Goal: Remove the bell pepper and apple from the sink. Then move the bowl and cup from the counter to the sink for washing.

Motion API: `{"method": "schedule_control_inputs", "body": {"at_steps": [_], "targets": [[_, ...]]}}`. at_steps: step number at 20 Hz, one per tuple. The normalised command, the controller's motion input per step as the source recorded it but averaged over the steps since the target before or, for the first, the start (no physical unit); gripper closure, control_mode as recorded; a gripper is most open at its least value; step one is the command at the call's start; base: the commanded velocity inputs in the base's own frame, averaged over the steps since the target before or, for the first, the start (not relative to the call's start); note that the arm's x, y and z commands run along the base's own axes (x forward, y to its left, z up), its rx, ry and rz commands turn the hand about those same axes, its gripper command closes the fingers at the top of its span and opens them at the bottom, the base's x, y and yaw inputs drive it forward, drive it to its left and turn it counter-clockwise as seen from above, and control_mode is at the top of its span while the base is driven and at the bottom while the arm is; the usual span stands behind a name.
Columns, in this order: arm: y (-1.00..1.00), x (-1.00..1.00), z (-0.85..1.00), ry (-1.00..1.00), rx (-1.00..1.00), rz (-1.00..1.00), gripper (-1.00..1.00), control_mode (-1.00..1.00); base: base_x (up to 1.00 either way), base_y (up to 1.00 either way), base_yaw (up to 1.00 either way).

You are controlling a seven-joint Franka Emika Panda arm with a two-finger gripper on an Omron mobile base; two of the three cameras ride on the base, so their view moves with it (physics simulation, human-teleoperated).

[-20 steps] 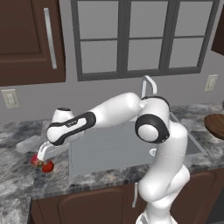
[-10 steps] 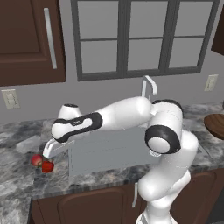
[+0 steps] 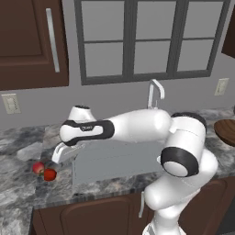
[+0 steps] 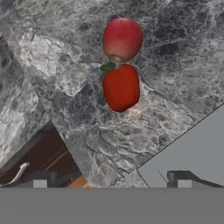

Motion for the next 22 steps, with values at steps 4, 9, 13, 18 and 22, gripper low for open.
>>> {"method": "schedule_control_inputs", "body": {"at_steps": [4, 9, 13, 18, 22], "targets": [[-0.31, -0.10, 0.17, 0.00, 0.00, 0.00, -1.00, -1.00, 0.00, 0.00, 0.00], [-0.28, -0.11, 0.20, 0.00, 0.00, 0.00, -1.00, -1.00, 0.00, 0.00, 0.00], [-0.33, -0.13, 0.15, 0.00, 0.00, 0.00, -1.00, -1.00, 0.00, 0.00, 0.00], [-0.35, -0.14, 0.10, -0.03, -0.05, -0.01, -1.00, -1.00, 0.00, 0.00, 0.00], [-0.38, -0.13, 0.09, -0.06, -0.06, -0.04, -1.00, -1.00, 0.00, 0.00, 0.00]]}}
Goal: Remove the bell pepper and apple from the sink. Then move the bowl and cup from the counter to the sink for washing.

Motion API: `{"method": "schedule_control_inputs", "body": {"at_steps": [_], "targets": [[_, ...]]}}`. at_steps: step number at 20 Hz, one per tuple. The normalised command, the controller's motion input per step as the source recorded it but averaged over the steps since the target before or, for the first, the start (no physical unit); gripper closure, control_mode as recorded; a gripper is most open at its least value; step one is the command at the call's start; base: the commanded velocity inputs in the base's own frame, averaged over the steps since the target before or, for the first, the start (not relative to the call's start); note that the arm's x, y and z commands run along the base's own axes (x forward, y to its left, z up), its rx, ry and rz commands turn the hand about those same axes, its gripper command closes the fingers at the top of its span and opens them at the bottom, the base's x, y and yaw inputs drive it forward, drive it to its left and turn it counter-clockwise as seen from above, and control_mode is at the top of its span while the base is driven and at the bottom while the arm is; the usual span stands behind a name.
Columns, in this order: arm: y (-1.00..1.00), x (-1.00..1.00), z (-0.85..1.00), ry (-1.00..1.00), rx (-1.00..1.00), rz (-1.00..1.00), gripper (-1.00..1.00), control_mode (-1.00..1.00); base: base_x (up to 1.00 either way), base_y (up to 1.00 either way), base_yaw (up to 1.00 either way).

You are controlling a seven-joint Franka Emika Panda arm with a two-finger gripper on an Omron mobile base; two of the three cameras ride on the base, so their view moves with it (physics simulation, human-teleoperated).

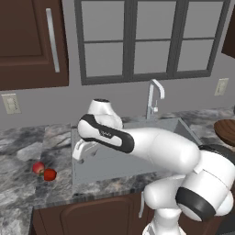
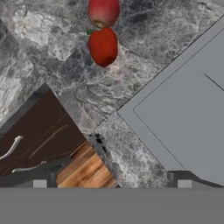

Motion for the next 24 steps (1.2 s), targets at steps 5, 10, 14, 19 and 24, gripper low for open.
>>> {"method": "schedule_control_inputs", "body": {"at_steps": [5, 10, 14, 19, 24], "targets": [[-0.38, -0.06, 0.07, -0.02, -0.08, -0.06, -1.00, -1.00, 0.00, 0.00, 0.00], [-0.38, 0.00, 0.09, 0.00, -0.09, -0.11, -1.00, -1.00, 0.00, 0.00, 0.00], [-0.41, -0.02, 0.14, -0.07, -0.05, -0.12, -1.00, -1.00, 0.00, 0.00, 0.00], [-0.40, -0.04, 0.11, -0.11, -0.06, -0.15, -1.00, -1.00, 0.00, 0.00, 0.00], [-0.40, 0.00, 0.06, -0.04, -0.07, -0.16, -1.00, -1.00, 0.00, 0.00, 0.00]]}}
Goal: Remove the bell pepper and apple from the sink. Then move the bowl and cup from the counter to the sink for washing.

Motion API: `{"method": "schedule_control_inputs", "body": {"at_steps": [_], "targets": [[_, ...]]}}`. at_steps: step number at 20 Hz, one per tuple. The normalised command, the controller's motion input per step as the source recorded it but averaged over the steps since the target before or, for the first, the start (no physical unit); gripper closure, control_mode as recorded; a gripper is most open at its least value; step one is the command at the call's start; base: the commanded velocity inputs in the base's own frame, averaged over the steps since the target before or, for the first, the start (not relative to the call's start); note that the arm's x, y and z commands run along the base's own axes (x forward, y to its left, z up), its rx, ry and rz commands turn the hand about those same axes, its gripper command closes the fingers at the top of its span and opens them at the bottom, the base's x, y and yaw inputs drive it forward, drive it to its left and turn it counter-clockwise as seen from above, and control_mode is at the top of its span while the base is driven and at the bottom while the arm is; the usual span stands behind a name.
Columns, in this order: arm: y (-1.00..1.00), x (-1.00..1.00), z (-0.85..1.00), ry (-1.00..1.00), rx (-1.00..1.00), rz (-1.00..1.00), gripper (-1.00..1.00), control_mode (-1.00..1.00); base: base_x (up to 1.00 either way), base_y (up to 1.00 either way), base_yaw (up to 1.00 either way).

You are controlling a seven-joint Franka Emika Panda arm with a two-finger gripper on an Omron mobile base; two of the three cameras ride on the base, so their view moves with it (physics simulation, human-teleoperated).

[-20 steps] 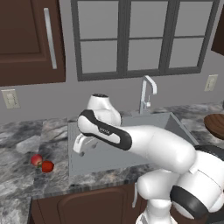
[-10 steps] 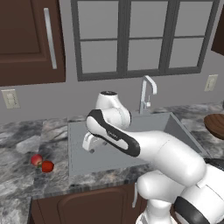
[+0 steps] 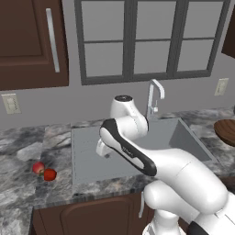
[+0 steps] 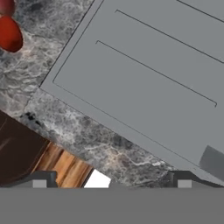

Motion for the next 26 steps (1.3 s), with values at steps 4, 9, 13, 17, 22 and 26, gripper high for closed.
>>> {"method": "schedule_control_inputs", "body": {"at_steps": [4, 9, 13, 17, 22, 26], "targets": [[-0.41, 0.00, 0.02, 0.00, -0.08, -0.18, -1.00, -1.00, 0.00, 0.00, 0.00], [-0.42, 0.00, 0.04, 0.00, -0.07, -0.19, -1.00, -1.00, 0.00, 0.00, 0.00], [-0.44, 0.00, 0.06, 0.00, -0.04, -0.18, -1.00, -1.00, 0.00, 0.00, 0.00], [-0.46, -0.01, 0.04, 0.00, -0.03, -0.20, -1.00, -1.00, 0.00, 0.00, 0.00], [-0.45, -0.03, 0.03, 0.00, -0.01, -0.18, -1.00, -1.00, 0.00, 0.00, 0.00], [-0.46, -0.06, 0.02, 0.00, 0.00, -0.18, -1.00, -1.00, 0.00, 0.00, 0.00]]}}
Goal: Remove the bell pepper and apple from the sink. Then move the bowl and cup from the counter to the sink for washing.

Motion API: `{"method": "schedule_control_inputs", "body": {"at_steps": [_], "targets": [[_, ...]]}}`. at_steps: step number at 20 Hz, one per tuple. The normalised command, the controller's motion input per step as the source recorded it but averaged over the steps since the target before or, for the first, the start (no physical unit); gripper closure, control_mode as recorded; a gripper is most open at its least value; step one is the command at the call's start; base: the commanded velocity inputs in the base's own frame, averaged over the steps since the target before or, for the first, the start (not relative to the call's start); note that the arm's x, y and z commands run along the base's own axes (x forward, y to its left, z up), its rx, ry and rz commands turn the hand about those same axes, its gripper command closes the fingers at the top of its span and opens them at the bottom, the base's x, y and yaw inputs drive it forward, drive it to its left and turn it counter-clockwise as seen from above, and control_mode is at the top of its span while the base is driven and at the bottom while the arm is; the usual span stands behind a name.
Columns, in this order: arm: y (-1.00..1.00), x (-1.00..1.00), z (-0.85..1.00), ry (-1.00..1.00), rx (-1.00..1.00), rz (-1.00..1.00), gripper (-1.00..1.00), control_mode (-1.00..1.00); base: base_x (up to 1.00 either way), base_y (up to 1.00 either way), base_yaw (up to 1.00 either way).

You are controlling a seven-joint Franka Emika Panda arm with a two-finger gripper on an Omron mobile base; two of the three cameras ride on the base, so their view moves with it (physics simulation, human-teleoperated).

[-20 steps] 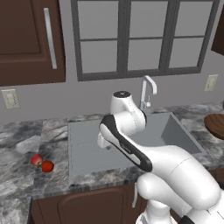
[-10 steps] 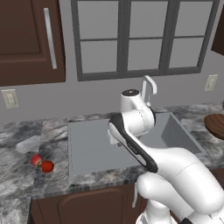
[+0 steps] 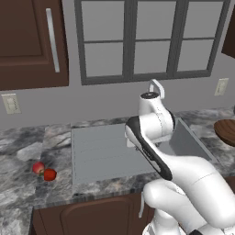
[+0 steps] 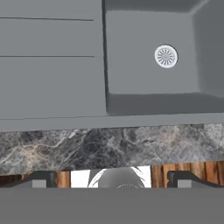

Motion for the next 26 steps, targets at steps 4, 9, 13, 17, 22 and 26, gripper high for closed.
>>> {"method": "schedule_control_inputs", "body": {"at_steps": [4, 9, 13, 17, 22, 26], "targets": [[-0.47, -0.10, 0.02, -0.03, 0.00, -0.12, -1.00, -1.00, 0.00, 0.00, 0.00], [-0.48, -0.14, 0.01, -0.05, 0.00, -0.07, -1.00, -1.00, 0.00, 0.00, 0.00], [-0.48, -0.12, 0.00, -0.04, 0.00, -0.05, -1.00, -1.00, 0.00, 0.00, 0.00], [-0.53, -0.10, 0.00, -0.03, 0.00, -0.03, -1.00, -1.00, 0.00, 0.00, 0.00], [-0.53, -0.06, 0.00, -0.01, 0.00, -0.04, -1.00, -1.00, 0.00, 0.00, 0.00], [-0.46, 0.00, 0.03, 0.00, -0.02, -0.04, -1.00, -1.00, 0.00, 0.00, 0.00]]}}
